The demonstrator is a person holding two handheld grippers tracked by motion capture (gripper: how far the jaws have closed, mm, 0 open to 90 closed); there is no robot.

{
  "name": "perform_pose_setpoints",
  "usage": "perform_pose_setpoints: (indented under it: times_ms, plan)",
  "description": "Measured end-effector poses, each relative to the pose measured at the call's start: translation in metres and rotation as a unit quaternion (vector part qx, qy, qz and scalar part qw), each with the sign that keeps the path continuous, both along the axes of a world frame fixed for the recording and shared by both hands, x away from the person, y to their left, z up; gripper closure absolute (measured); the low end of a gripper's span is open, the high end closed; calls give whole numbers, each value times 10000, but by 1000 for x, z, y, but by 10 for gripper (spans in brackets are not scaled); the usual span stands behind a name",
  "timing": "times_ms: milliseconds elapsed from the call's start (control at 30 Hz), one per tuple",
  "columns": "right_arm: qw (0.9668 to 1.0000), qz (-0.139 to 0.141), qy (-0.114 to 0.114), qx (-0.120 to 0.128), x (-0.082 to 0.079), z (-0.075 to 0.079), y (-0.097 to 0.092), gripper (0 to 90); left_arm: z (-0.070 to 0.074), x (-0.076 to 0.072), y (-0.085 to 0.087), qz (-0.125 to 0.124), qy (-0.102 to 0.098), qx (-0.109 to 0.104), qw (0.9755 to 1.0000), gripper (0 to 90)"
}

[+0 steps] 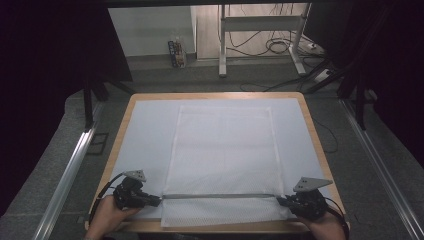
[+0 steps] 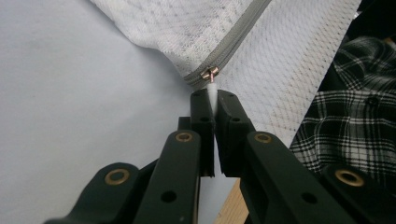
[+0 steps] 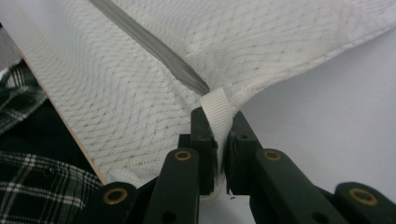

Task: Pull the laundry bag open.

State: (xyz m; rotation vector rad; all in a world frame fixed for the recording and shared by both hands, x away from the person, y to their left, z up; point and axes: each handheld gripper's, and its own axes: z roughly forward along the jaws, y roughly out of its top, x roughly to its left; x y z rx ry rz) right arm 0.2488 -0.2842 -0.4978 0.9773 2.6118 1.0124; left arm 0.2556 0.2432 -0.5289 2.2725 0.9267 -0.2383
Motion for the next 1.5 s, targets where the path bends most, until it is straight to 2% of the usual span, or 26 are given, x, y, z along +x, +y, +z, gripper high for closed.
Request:
perform_pose_setpoints:
  times_ms: [200, 233, 267, 300, 333, 367, 400, 433, 467, 633, 733, 800, 833, 867, 933, 967, 1000, 1033, 1100, 1133, 1167, 1200, 1233, 1400, 1433, 1500]
  plan:
    - [9997, 41, 162, -188, 0, -5, 3, 778, -2, -3, -1, -18, 0, 3, 10000, 852]
    - [9995, 32, 198, -223, 0, -6, 3, 743, -3, -4, -2, -7, -49, 12, 10000, 846]
    - [9995, 32, 198, -223, 0, -6, 3, 743, -3, -4, -2, -7, -49, 12, 10000, 821]
    - [9996, 13, 187, -224, 0, -6, 3, 676, -3, -5, -3, 62, -115, 24, 9999, 782]
    - [9996, 13, 187, -224, 0, -6, 3, 676, -3, -5, -3, 62, -115, 24, 9999, 748]
    - [9997, -35, 106, -196, 0, -5, 2, 594, -3, -5, -3, 104, -117, 8, 9999, 693]
    - [9998, -47, 72, -183, 0, -4, 2, 564, -4, -5, -4, 222, -148, -3, 9996, 642]
    - [9998, -47, 72, -183, 0, -4, 2, 564, -4, -5, -4, 222, -148, -3, 9996, 615]
    - [9998, -57, -18, -191, 1, -4, 3, 500, -4, -4, -5, 240, -151, -24, 9996, 583]
    - [9994, -80, -233, -227, 2, -3, 3, 399, -2, -5, -10, 361, -384, 84, 9986, 416]
    - [9990, -118, -379, -186, 2, -1, 3, 325, -1, -7, -12, 434, -602, 139, 9971, 362]
    - [9986, -162, -476, -171, 4, -1, 3, 251, 0, -8, -13, 511, -795, 187, 9953, 269]
    - [9985, -183, -492, -170, 4, -1, 3, 243, 2, -10, -14, 562, -970, 231, 9934, 247]
    - [9985, -183, -492, -170, 4, -1, 3, 243, 2, -10, -14, 562, -970, 231, 9934, 221]
    - [9982, -209, -538, -138, 5, 0, 2, 216, 4, -12, -15, 614, -1106, 246, 9917, 194]
    - [9979, -259, -587, -102, 5, 1, 1, 201, 6, -15, -17, 658, -1254, 250, 9896, 180]
    - [9977, -281, -609, -60, 5, 1, 0, 193, 6, -15, -17, 658, -1254, 250, 9896, 168]
    - [9975, -313, -631, -18, 5, 2, 0, 184, 9, -18, -18, 745, -1359, 251, 9876, 144]
    - [9969, -388, -678, 36, 5, 3, -2, 169, 11, -22, -18, 813, -1473, 278, 9853, 115]
    - [9969, -388, -678, 36, 5, 3, -2, 169, 11, -22, -18, 813, -1473, 278, 9853, 103]
    - [9965, -428, -716, 80, 5, 3, -3, 159, 13, -26, -18, 917, -1571, 250, 9830, 88]
    - [9964, -442, -716, 102, 5, 4, -3, 152, 14, -28, -17, 967, -1618, 230, 9818, 79]
    - [9964, -442, -716, 102, 5, 4, -3, 152, 14, -28, -17, 967, -1618, 230, 9818, 77]
    - [9957, -457, -786, 181, 4, 5, -3, 101, 19, -38, -13, 1232, -1861, 91, 9747, 37]
    - [9956, -459, -801, 173, 4, 5, -3, 89, 20, -43, -12, 1309, -1945, 131, 9720, 26]
    - [9957, -460, -789, 177, 3, 5, -3, 77, 20, -45, -11, 1327, -1985, 158, 9709, 22]
